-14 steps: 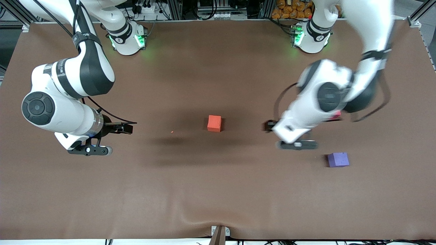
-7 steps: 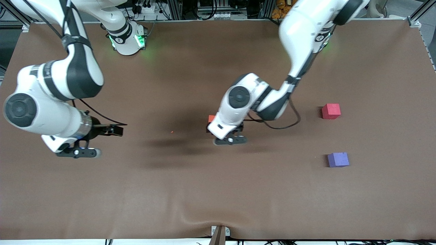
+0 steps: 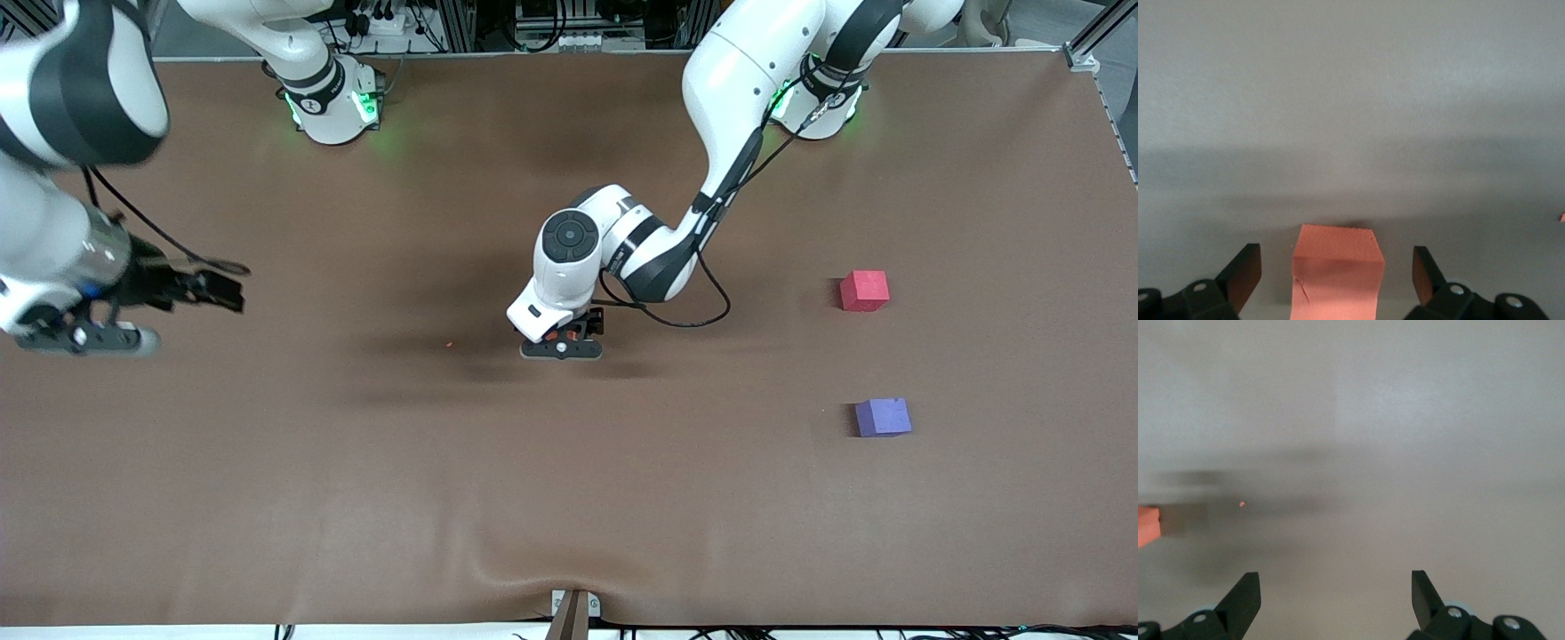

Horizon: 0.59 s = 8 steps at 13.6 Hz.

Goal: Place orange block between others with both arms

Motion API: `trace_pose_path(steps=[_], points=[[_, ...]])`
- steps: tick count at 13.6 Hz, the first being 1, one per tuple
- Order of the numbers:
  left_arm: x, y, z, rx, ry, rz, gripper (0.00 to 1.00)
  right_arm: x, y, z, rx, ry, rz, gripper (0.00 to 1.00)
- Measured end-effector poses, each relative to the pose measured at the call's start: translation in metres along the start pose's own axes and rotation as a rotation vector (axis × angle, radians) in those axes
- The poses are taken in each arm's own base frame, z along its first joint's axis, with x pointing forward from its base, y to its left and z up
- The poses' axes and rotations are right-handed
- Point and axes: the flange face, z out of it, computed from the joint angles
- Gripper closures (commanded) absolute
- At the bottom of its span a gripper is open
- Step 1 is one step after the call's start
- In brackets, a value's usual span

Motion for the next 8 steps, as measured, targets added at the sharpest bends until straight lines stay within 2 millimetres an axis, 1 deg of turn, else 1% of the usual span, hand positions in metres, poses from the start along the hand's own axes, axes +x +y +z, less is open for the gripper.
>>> trace_pose_path(steps=[2, 3, 5, 7, 8], points=[[-0.006, 0.002, 0.014, 0.012, -0.015, 0.021, 0.00, -0.021, 0.001, -0.024, -0.026, 0.020, -0.034, 0.00], [-0.008, 0.001, 0.019, 0.017, -0.020, 0.031, 0.00, -0.026, 0.003, -0.030, -0.029, 0.021, -0.041, 0.00], [-0.008, 0.000, 0.023, 0.020, -0.024, 0.039, 0.00, -0.030, 0.010, -0.032, -0.030, 0.016, -0.034, 0.00], [-0.010, 0.002, 0.023, 0.018, -0.024, 0.041, 0.00, -0.030, 0.013, -0.026, -0.025, 0.005, -0.028, 0.00], [-0.012, 0.005, 0.023, 0.017, -0.026, 0.046, 0.10, -0.030, 0.013, -0.025, -0.014, 0.002, -0.023, 0.00]])
